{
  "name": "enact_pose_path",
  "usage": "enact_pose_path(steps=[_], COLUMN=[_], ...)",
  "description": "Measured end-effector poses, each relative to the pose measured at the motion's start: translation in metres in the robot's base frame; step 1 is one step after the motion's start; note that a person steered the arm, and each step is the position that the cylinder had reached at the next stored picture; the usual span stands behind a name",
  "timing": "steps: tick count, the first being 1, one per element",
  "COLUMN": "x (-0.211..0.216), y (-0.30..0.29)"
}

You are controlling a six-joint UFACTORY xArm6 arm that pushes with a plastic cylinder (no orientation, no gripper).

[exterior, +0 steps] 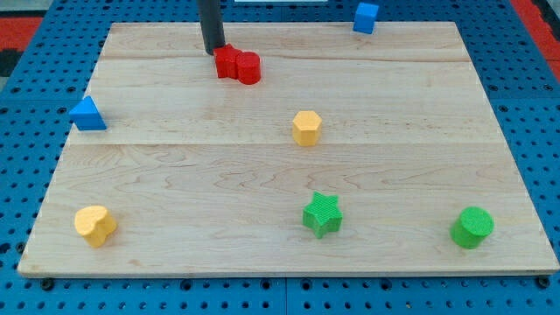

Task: Move the yellow heart towards the center of the board

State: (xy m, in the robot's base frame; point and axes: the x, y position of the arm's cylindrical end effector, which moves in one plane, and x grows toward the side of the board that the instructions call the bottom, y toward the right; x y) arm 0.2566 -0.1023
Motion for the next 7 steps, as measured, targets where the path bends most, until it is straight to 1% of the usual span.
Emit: enact_pose_path(steps=[2, 3, 4, 5, 6, 7], x=[0.017, 0.022, 0.057, 0.085, 0.094, 0.13], y=[0.006, 0.041, 0.061, 0.099, 0.057, -0.011])
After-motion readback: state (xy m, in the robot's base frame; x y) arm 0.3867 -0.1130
